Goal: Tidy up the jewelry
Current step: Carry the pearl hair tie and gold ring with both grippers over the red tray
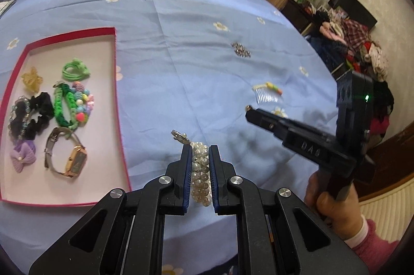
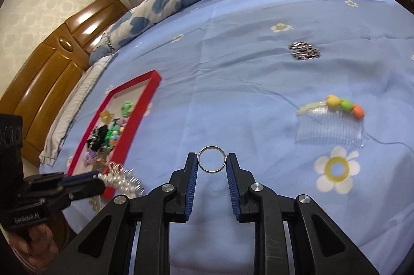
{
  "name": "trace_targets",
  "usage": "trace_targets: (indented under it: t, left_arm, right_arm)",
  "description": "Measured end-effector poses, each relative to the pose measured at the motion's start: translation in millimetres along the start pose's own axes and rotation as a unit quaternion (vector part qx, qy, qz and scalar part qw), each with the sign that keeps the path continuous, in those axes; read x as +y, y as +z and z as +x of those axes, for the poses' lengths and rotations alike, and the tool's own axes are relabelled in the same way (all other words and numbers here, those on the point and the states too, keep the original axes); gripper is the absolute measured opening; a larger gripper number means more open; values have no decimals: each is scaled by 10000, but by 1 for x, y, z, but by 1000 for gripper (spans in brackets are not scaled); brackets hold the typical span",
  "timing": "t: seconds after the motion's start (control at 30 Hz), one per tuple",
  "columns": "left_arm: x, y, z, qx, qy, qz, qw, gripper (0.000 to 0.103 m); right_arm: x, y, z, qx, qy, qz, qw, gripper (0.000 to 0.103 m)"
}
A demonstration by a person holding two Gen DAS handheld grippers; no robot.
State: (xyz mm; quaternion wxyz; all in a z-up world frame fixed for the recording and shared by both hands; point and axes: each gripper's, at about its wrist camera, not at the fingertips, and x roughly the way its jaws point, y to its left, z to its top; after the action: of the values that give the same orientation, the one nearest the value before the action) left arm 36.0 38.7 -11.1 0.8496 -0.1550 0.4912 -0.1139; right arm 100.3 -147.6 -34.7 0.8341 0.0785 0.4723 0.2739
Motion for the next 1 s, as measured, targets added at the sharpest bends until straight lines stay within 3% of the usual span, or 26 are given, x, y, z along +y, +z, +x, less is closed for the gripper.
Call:
trace_targets:
  t: [0.43, 1.0]
  left_arm:
    - [39, -1, -52, -557, 225, -407, 9974, 11]
    - [122, -16, -92, -947, 699, -1232, 9854, 11]
  right_arm:
    - [56, -2, 5, 106, 381, -404, 9984, 23]
    - [125, -3, 25, 317, 792, -904, 9922, 23]
